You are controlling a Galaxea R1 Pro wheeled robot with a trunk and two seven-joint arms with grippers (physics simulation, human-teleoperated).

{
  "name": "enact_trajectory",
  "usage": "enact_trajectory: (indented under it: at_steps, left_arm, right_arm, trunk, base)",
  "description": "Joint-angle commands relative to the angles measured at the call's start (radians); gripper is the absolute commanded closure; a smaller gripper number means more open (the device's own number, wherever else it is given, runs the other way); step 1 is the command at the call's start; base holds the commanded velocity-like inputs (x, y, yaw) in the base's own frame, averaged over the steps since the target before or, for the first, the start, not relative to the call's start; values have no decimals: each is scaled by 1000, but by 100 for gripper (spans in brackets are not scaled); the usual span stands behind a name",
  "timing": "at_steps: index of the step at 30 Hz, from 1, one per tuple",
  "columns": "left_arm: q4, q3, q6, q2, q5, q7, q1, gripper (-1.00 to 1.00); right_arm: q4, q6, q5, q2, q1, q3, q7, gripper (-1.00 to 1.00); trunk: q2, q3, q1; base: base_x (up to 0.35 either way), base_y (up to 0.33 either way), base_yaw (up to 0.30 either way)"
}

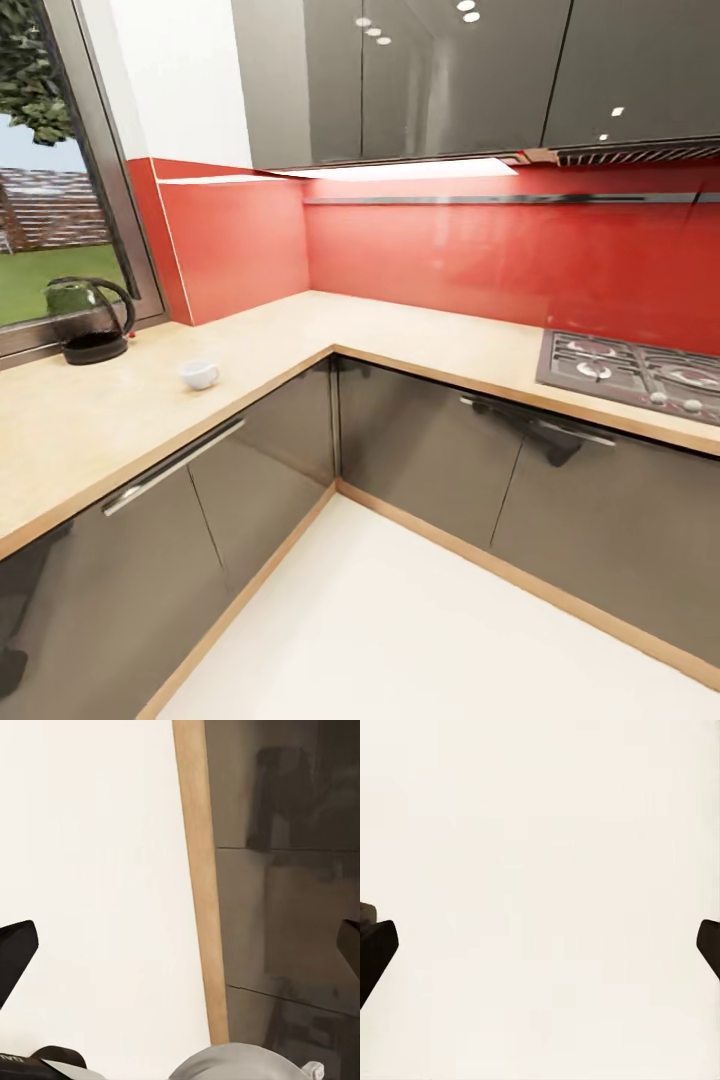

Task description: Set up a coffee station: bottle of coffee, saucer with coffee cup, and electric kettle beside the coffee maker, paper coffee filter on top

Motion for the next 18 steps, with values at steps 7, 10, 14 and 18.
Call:
enact_trajectory:
  at_steps: [7,10,14,18]
  left_arm:
    - [1,10,3,-1,-6,-4,-1,-100]
    - [1,12,3,-1,-6,-4,-1,-100]
    - [1,13,3,-1,-6,-4,-1,-100]
    - [0,10,3,-1,-6,-4,-1,-100]
  right_arm:
    - [4,-7,-11,2,-1,6,7,-100]
    - [4,-7,-11,5,-1,6,6,-100]
    - [4,-7,-11,6,-1,6,6,-100]
    - [4,-6,-11,6,-1,6,6,-100]
  trunk:
    - [0,-1,0]
    - [0,-1,0]
    - [0,-1,0]
    - [0,-1,0]
  base:
    - [160,-208,221]
    - [30,-40,268]
    - [8,-11,234]
    - [1,-85,58]
